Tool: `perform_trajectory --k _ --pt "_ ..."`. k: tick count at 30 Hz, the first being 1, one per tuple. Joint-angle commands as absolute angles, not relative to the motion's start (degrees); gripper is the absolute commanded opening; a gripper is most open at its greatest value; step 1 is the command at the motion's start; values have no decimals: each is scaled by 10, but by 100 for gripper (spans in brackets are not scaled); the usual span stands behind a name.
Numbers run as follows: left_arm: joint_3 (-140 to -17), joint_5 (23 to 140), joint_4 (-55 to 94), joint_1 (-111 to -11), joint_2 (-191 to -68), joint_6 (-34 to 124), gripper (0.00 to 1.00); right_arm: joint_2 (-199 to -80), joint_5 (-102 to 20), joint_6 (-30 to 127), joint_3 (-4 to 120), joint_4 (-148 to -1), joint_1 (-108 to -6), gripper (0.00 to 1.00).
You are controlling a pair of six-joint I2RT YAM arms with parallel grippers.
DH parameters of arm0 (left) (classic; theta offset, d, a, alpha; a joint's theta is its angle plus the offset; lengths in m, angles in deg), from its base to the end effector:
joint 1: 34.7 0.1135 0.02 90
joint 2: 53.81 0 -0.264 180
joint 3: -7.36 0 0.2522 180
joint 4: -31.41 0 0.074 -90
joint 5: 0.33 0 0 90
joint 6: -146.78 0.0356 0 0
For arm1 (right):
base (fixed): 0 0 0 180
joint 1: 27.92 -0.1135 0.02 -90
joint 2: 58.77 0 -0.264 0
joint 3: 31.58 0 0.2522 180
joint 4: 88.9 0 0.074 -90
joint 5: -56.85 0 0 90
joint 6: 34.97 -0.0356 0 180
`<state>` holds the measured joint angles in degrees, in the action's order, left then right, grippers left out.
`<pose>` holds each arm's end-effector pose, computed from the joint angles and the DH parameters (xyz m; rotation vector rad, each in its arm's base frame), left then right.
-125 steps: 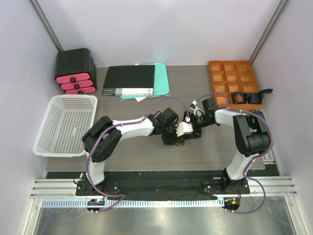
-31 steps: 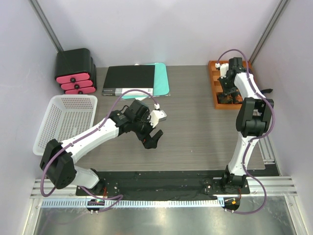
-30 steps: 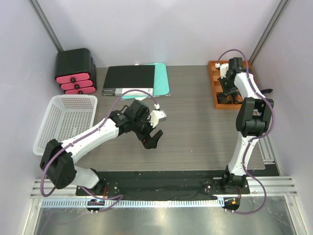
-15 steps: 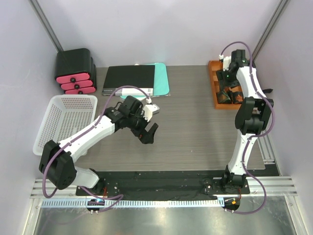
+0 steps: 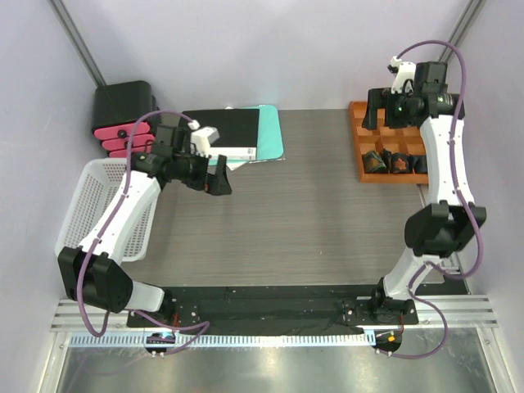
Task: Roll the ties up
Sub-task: Reset both arms
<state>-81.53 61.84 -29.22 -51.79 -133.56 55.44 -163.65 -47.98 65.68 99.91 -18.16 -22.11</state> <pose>0.2701 -0.1004 0.3308 0.5474 2.4052 -0.7385 0.3900 -0.0305 0.4061 -0.2247 2.3034 0.1577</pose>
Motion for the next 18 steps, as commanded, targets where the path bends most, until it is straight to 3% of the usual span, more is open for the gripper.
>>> perform_trajectory --k 1,12,18 --pt "-848 621 -334 -456 -1335 523 100 -1527 -558 606 887 -225 -221 100" --pt "-718 724 -333 -419 -1264 525 100 -1317 -597 569 468 -345 -232 100" --pt "-701 731 -331 -419 -1238 526 100 -1277 -582 580 426 -349 -234 100"
